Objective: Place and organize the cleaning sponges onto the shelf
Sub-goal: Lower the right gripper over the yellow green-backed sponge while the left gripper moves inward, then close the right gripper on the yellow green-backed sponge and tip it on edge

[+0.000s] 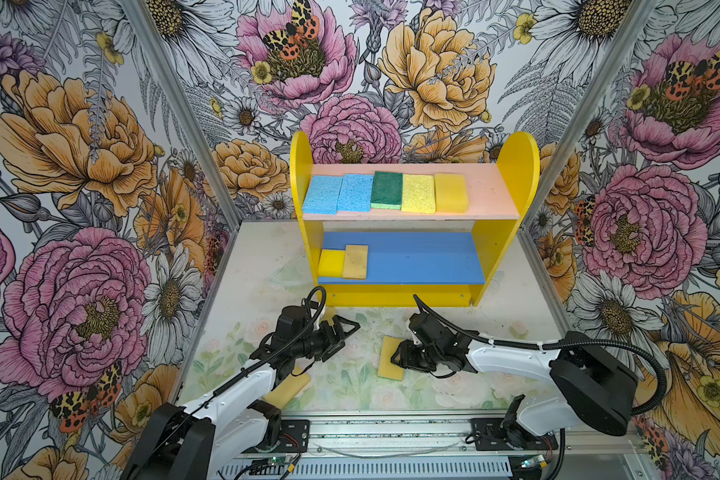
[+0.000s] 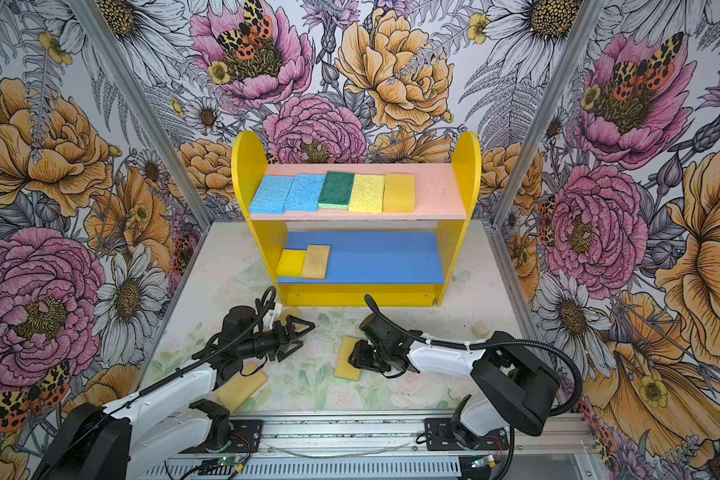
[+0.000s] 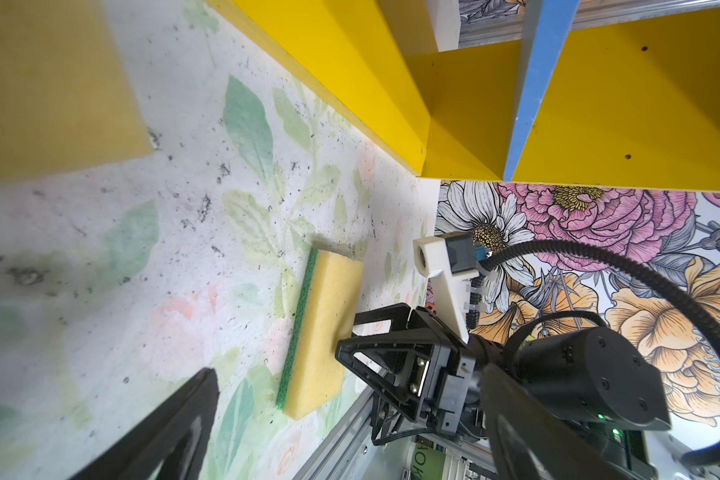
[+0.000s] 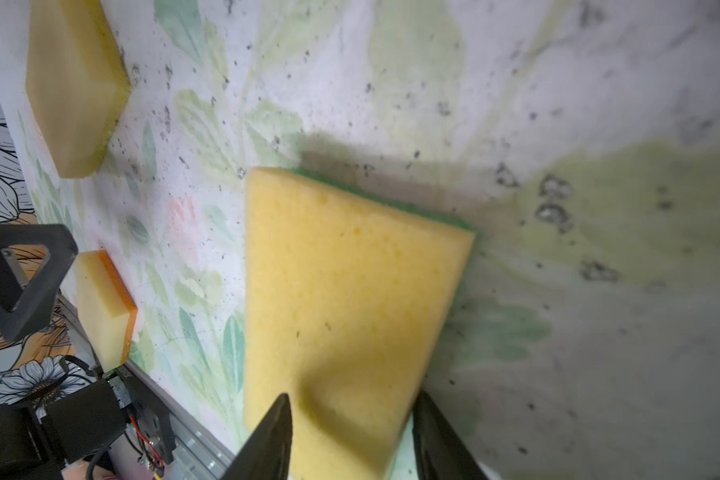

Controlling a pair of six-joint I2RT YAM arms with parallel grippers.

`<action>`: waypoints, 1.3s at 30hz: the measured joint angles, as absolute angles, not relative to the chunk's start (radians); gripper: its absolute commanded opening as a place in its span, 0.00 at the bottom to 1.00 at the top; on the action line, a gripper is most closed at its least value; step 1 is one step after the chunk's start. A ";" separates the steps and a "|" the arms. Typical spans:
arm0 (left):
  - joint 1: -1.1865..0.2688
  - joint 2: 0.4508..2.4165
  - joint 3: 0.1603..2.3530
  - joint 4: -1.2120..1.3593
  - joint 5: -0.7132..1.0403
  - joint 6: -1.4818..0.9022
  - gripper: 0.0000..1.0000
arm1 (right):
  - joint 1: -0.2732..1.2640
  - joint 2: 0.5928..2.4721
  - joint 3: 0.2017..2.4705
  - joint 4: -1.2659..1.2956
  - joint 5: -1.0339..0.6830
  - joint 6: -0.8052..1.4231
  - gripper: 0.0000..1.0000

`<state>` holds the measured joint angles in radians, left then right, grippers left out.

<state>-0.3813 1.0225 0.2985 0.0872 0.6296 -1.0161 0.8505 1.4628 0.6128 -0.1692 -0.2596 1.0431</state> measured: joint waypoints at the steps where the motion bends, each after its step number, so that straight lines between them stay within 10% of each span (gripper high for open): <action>1: -0.382 1.021 0.299 0.089 0.630 -1.018 0.99 | 0.850 1.466 0.614 -0.167 -0.254 1.047 0.33; 12: -0.442 1.035 0.299 0.131 0.629 -1.022 0.99 | 0.850 1.435 0.630 -0.179 -0.180 1.061 0.04; 23: -0.461 1.051 0.299 0.249 0.646 -1.045 0.91 | 0.846 1.387 0.776 -0.183 -0.244 1.001 0.01; 30: -0.488 1.050 0.300 0.282 0.653 -1.045 0.59 | 0.863 1.387 0.831 -0.183 -0.305 0.970 0.02; 35: -0.489 1.046 0.305 0.294 0.653 -1.046 0.13 | 0.884 1.387 0.845 -0.184 -0.323 0.959 0.10; 39: -0.490 1.035 0.308 0.296 0.649 -1.041 0.10 | 0.884 1.382 0.845 -0.183 -0.323 0.959 0.28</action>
